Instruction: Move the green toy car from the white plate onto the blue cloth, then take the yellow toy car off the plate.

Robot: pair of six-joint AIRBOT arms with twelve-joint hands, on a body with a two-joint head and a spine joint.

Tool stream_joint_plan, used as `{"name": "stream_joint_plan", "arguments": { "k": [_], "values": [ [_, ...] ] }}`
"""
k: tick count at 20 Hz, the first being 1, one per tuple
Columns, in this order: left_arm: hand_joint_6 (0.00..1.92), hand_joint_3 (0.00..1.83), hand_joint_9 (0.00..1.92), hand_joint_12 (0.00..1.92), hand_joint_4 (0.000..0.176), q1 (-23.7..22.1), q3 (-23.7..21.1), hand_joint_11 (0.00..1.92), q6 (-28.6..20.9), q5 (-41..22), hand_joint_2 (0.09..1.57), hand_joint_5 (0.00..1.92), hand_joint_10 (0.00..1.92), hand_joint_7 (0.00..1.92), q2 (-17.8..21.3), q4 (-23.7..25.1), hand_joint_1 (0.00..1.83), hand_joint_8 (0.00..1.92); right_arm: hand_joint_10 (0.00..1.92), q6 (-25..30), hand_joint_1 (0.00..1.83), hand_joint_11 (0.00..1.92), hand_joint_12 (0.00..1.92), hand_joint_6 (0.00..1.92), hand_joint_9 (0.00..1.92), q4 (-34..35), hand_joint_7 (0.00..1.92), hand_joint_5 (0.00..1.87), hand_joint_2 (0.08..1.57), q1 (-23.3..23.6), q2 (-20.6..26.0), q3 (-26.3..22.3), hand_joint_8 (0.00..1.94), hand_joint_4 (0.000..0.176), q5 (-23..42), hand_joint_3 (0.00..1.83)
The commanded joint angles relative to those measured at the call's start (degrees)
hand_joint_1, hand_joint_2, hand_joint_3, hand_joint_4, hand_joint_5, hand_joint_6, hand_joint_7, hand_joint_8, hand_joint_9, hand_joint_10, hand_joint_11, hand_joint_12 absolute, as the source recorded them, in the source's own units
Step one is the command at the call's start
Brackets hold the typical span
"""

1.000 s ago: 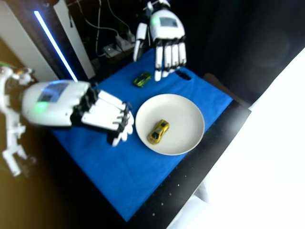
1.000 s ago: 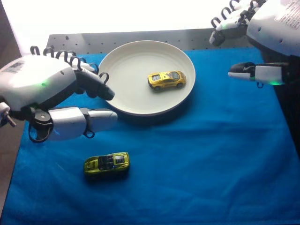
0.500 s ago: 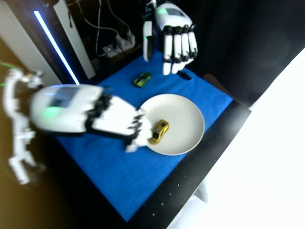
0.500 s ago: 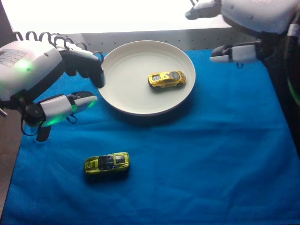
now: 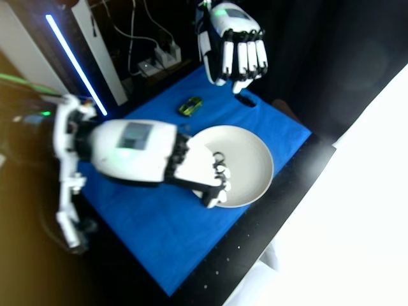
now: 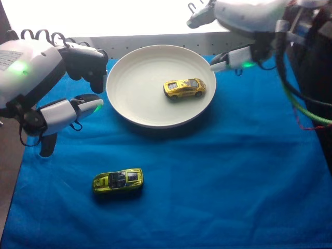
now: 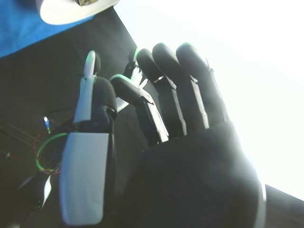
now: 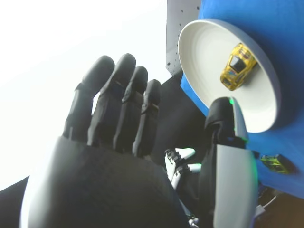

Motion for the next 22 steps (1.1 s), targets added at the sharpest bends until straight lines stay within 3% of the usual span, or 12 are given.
{"name": "stream_joint_plan", "arguments": {
  "k": [1,6,7,8,10,11,13,14,16,17,19,22],
  "values": [
    [1.33,0.00,0.57,1.67,0.176,-0.28,-0.07,0.40,-0.01,-7.05,1.23,0.75,1.15,0.70,-0.25,0.98,0.89,0.76,0.94,-0.48,0.85,0.29,1.73,0.00,0.53,0.22,0.81,0.70,0.95,1.29,-0.56,0.63,0.03,0.000,5.54,0.00],
    [1.32,0.00,0.63,1.57,0.176,-0.27,-0.12,0.41,-0.01,-7.26,1.23,0.75,0.96,0.79,-0.38,0.84,0.90,0.52,0.43,-0.49,0.91,0.15,1.63,0.00,0.62,0.20,0.77,0.65,0.99,1.50,-3.55,2.38,0.00,0.000,4.09,0.00],
    [1.31,0.00,0.64,1.53,0.176,-0.27,-0.15,0.41,-0.01,-7.29,1.22,0.76,0.92,0.80,-0.38,0.84,0.90,0.49,1.48,-0.49,0.94,0.64,1.86,0.01,0.72,0.18,0.69,0.62,1.03,1.50,-3.81,2.54,1.05,0.000,3.79,0.02],
    [1.29,0.00,0.63,1.53,0.176,-0.27,-0.16,0.39,-0.01,-7.29,1.21,0.77,0.91,0.80,-0.38,0.84,0.91,0.48,1.83,-0.50,1.00,0.89,1.91,0.02,0.81,0.17,0.72,0.65,0.99,1.49,-4.01,2.67,1.51,0.000,3.53,0.00],
    [1.28,0.00,0.64,1.52,0.176,-0.27,-0.23,0.38,-0.01,-7.38,1.21,0.78,0.88,0.82,-0.38,0.84,0.91,0.46,1.84,-0.51,1.00,0.78,1.92,0.01,0.69,0.16,0.65,0.69,0.97,1.47,-4.66,3.02,1.47,0.000,2.82,0.00],
    [1.28,0.00,0.65,1.53,0.176,-0.27,-0.26,0.39,-0.01,-7.43,1.21,0.78,0.88,0.83,-0.38,0.84,0.91,0.45,1.48,-0.52,1.01,0.41,1.88,0.01,0.44,0.13,0.50,0.71,0.96,1.47,-4.94,3.20,1.08,0.000,2.49,0.00],
    [1.28,0.00,0.66,1.52,0.176,-0.28,-0.28,0.41,-0.02,-7.45,1.21,0.78,0.88,0.85,-0.38,0.85,0.91,0.44,0.59,-0.52,0.92,0.22,1.42,0.00,0.52,0.10,0.59,0.65,0.98,1.46,-5.70,3.74,0.27,0.000,1.85,0.00],
    [1.27,0.00,0.65,1.54,0.176,-0.28,-0.31,0.39,-0.02,-7.53,1.21,0.78,0.89,0.84,-0.41,0.85,0.91,0.45,0.81,-0.53,0.91,0.33,1.60,0.00,0.60,0.05,0.76,0.64,0.98,1.46,-6.15,4.09,0.22,0.000,1.18,0.00],
    [1.27,0.00,0.66,1.52,0.176,-0.28,-0.34,0.42,-0.02,-7.53,1.21,0.78,0.89,0.85,-0.49,0.85,0.91,0.44,1.45,-0.53,0.96,0.59,1.88,0.00,0.66,-0.15,0.71,0.64,0.97,1.44,-6.68,4.50,0.94,0.000,0.26,0.00],
    [1.26,0.00,0.66,1.54,0.176,-0.28,-0.34,0.41,-0.02,-7.53,1.20,0.79,0.90,0.85,-0.54,0.85,0.92,0.44,1.18,-0.53,0.96,0.43,1.76,0.00,0.53,-0.16,0.59,0.63,0.96,1.44,-6.89,4.66,0.72,0.000,-0.01,0.00],
    [1.26,0.00,0.66,1.54,0.176,-0.28,-0.36,0.41,-0.02,-7.54,1.20,0.79,0.90,0.84,-0.60,0.85,0.92,0.44,1.40,-0.53,0.94,0.51,1.89,0.00,0.57,-0.22,0.64,0.61,0.95,1.41,-7.35,5.00,0.87,0.000,-0.66,0.00],
    [1.26,0.00,0.64,1.58,0.176,-0.28,-0.43,0.42,-0.03,-7.58,1.20,0.79,0.99,0.81,-0.61,0.85,0.92,0.53,1.43,-0.53,0.94,0.46,1.92,0.00,0.51,-0.40,0.57,0.59,0.96,1.04,-7.77,5.07,0.99,0.000,-1.33,0.00]
  ]
}}
